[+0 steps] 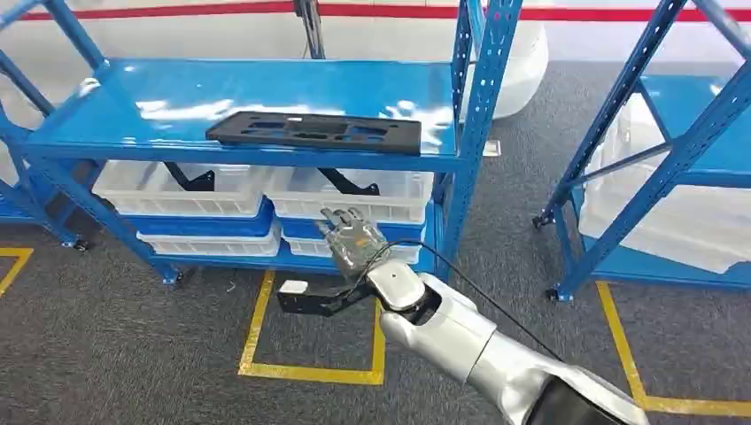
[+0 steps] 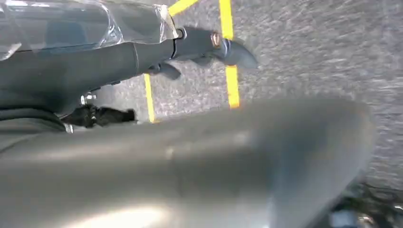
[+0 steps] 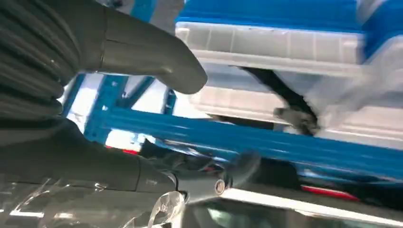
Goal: Take the parts from the cabinet and place them on the table.
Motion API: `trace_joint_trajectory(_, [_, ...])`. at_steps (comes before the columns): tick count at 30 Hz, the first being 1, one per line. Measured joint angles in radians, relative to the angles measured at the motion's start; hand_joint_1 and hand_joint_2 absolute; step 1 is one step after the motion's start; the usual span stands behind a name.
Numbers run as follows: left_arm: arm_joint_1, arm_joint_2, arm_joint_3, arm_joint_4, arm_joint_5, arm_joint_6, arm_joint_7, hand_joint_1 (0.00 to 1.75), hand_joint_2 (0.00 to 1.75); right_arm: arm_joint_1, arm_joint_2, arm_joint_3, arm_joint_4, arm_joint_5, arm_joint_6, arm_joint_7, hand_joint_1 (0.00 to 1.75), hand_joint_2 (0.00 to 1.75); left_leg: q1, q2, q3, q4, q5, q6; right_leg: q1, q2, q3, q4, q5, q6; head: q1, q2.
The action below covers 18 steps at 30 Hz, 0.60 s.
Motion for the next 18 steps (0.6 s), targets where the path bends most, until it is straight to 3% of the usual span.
trace_joint_trajectory(1, [-0.007, 0.000, 0.000, 0.000, 0.000, 0.000, -0.001, 0.00, 0.00, -0.010, 0.003, -0.004, -0.005, 0.000, -0.001, 0.002, 0.00, 1.75, -0.003, -0.002, -0.021, 0.049, 0.035, -0.005, -0.001, 0.006, 0.012, -0.003, -0.012, -0.008, 0.001, 0.001])
trace_joint_trajectory(3, [-0.014, -0.001, 0.000, 0.000, 0.000, 0.000, -0.003, 0.00, 0.00, -0.019, 0.016, -0.007, -0.014, -0.001, -0.002, 0.002, 0.00, 1.75, -0.001, 0.000, -0.115, 0.221, 0.108, -0.012, -0.011, 0.011, 0.047, -0.012, -0.040, -0.017, -0.001, 0.001])
trace_joint_trajectory(4, [-0.014, -0.001, 0.000, 0.000, 0.000, 0.000, -0.003, 0.00, 0.00, -0.022, 0.018, -0.006, -0.014, -0.005, -0.002, 0.001, 0.00, 1.75, 0.002, -0.001, -0.192, 0.320, 0.116, -0.020, -0.012, 0.010, 0.075, -0.022, -0.058, -0.023, -0.001, 0.001])
trace_joint_trajectory(5, [-0.011, -0.002, 0.000, 0.000, 0.000, 0.000, -0.003, 0.00, 0.00, -0.020, 0.019, -0.006, -0.015, -0.006, -0.002, 0.002, 0.00, 1.75, 0.006, -0.001, -0.255, 0.374, 0.089, -0.027, -0.014, 0.013, 0.108, -0.032, -0.076, -0.024, -0.001, 0.000])
trace_joint_trajectory(6, [-0.007, -0.002, 0.000, 0.000, 0.000, -0.001, -0.003, 0.00, 0.00, -0.018, 0.018, -0.006, -0.015, -0.006, -0.002, 0.002, 0.00, 1.75, 0.007, -0.001, -0.296, 0.394, 0.051, -0.031, -0.015, 0.017, 0.135, -0.042, -0.091, -0.022, -0.001, 0.001])
trace_joint_trajectory(7, [0.000, -0.003, 0.000, 0.000, 0.000, 0.000, -0.003, 0.00, 0.00, -0.013, 0.015, -0.006, -0.015, -0.006, -0.002, 0.003, 0.00, 1.75, 0.009, -0.001, -0.341, 0.392, -0.006, -0.034, -0.017, 0.017, 0.174, -0.056, -0.110, -0.022, -0.001, 0.001])
trace_joint_trajectory(8, [0.006, -0.003, 0.000, 0.000, -0.001, 0.001, -0.004, 0.00, 0.00, -0.013, 0.015, -0.006, -0.015, -0.007, -0.002, 0.003, 0.00, 1.75, 0.011, 0.000, -0.371, 0.374, -0.056, -0.036, -0.018, 0.018, 0.207, -0.067, -0.124, -0.020, -0.001, 0.001])
trace_joint_trajectory(9, [0.009, -0.003, -0.001, 0.000, -0.011, 0.006, -0.005, 0.00, 0.00, -0.013, 0.015, -0.005, -0.015, -0.007, -0.002, 0.003, 0.00, 1.75, 0.012, 0.000, -0.395, 0.332, -0.078, -0.035, -0.019, 0.023, 0.244, -0.079, -0.141, -0.017, -0.001, 0.001])
trace_joint_trajectory(10, [0.009, -0.003, -0.003, 0.000, -0.022, 0.010, -0.005, 0.00, 0.00, -0.014, 0.017, -0.004, -0.018, -0.007, -0.002, 0.003, 0.00, 1.75, 0.011, 0.000, -0.409, 0.274, -0.076, -0.032, -0.018, 0.025, 0.277, -0.088, -0.151, -0.012, -0.001, 0.001])
trace_joint_trajectory(11, [0.009, -0.003, -0.008, 0.000, -0.028, 0.010, -0.006, 0.00, 0.00, -0.014, 0.018, -0.004, -0.018, -0.007, -0.002, 0.004, 0.00, 1.75, 0.011, -0.001, -0.419, 0.203, -0.027, -0.026, -0.018, 0.030, 0.309, -0.098, -0.170, -0.007, -0.001, 0.000])
trace_joint_trajectory(12, [0.010, -0.003, -0.011, 0.000, -0.030, 0.008, -0.012, 0.00, 0.00, -0.013, 0.018, -0.004, -0.018, -0.008, 0.000, 0.007, 0.00, 1.75, 0.008, -0.001, -0.427, 0.122, 0.104, -0.016, -0.017, 0.029, 0.336, -0.101, -0.188, -0.004, -0.001, 0.000])
trace_joint_trajectory(13, [0.017, -0.002, -0.013, 0.000, -0.032, 0.002, -0.021, 0.00, 0.00, -0.010, 0.009, -0.003, -0.017, -0.008, 0.003, 0.011, 0.00, 1.75, 0.006, -0.001, -0.431, 0.038, 0.301, -0.007, -0.017, 0.031, 0.346, -0.105, -0.208, -0.001, -0.002, 0.000])
trace_joint_trajectory(14, [0.021, -0.002, -0.016, 0.000, -0.038, -0.003, -0.034, 0.00, 0.00, -0.005, 0.007, -0.002, -0.018, -0.010, 0.006, 0.013, 0.00, 1.75, -0.002, -0.004, -0.440, 0.010, 0.409, -0.001, -0.011, 0.042, 0.368, -0.097, -0.228, 0.008, -0.002, 0.000])
trace_joint_trajectory(15, [0.021, -0.003, -0.019, 0.000, -0.039, -0.009, -0.042, 0.00, 0.00, -0.011, 0.008, -0.003, -0.021, -0.010, 0.005, 0.018, 0.00, 1.75, -0.003, -0.004, -0.428, 0.041, 0.378, 0.002, -0.005, 0.044, 0.369, -0.103, -0.248, 0.017, -0.004, 0.001])
trace_joint_trajectory(18, [0.006, -0.007, -0.025, 0.000, -0.043, -0.019, -0.060, 0.00, 0.00, -0.013, 0.008, -0.005, -0.034, -0.010, 0.006, 0.023, 0.00, 1.75, 0.000, -0.008, -0.427, 0.060, 0.344, 0.018, -0.014, 0.038, 0.396, -0.115, -0.280, 0.026, 0.000, 0.001])
